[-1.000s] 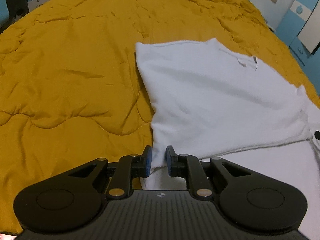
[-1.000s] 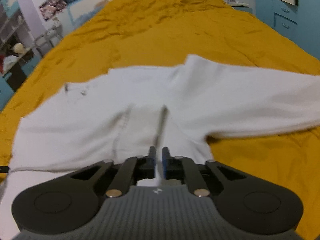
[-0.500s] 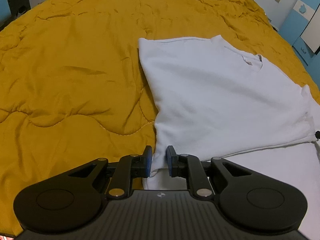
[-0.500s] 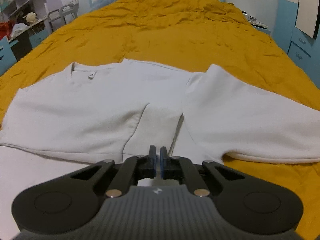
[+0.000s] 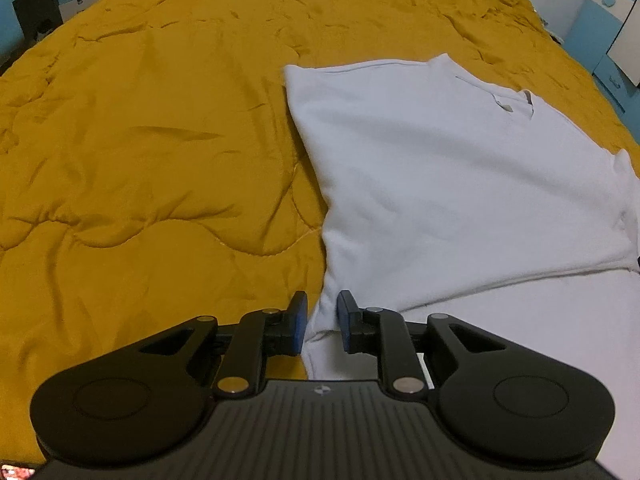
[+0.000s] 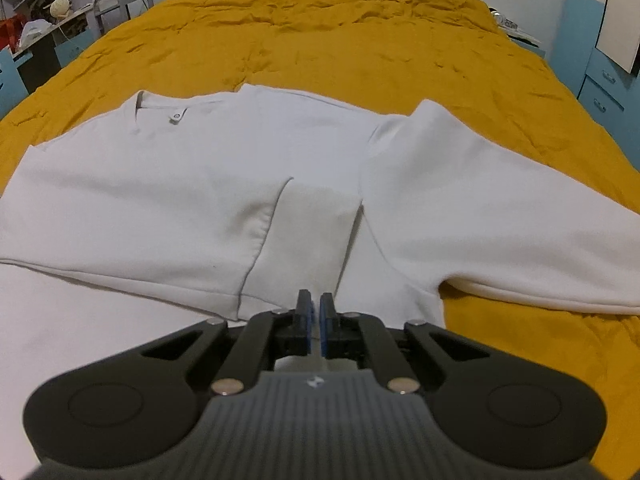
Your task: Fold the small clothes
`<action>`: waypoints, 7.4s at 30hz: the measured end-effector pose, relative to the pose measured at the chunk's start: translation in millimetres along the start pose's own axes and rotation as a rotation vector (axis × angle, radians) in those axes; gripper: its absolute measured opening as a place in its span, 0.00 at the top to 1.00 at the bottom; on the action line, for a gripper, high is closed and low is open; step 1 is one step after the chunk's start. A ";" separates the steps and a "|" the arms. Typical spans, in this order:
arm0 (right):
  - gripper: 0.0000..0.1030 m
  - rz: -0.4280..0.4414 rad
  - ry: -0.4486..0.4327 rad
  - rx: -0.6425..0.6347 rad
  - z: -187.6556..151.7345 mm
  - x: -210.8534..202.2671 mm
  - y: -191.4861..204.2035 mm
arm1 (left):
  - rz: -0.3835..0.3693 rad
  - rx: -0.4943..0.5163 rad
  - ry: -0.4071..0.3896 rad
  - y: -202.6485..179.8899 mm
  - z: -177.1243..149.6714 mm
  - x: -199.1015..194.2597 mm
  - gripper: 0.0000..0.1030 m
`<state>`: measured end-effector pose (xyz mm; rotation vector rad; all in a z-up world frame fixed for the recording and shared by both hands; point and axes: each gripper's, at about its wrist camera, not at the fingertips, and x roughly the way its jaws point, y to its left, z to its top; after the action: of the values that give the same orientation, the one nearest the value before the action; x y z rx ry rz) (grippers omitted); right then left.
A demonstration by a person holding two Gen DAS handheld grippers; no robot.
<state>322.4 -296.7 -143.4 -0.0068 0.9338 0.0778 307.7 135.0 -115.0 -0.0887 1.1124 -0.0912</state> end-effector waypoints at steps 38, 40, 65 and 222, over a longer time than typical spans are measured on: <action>0.59 -0.204 -0.330 1.051 -118.5 -120.7 -404.1 | 0.132 0.049 -0.216 -76.1 26.4 -42.4 0.41; 0.61 -0.195 -0.338 1.094 -118.8 -108.0 -421.9 | 0.146 0.068 -0.193 -80.0 24.0 -36.4 0.41; 1.00 -0.151 -0.508 0.286 137.6 -228.5 -165.9 | 0.089 -0.049 -0.205 -34.8 -3.7 -64.3 0.41; 1.00 -0.125 -0.208 -0.854 -185.8 -302.8 70.0 | 0.076 0.678 -0.484 -137.4 -160.3 -219.6 0.94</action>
<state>-10.9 -253.6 -8.7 -0.8311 0.6332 0.3500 63.2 20.3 26.1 0.5140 0.5569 -0.3544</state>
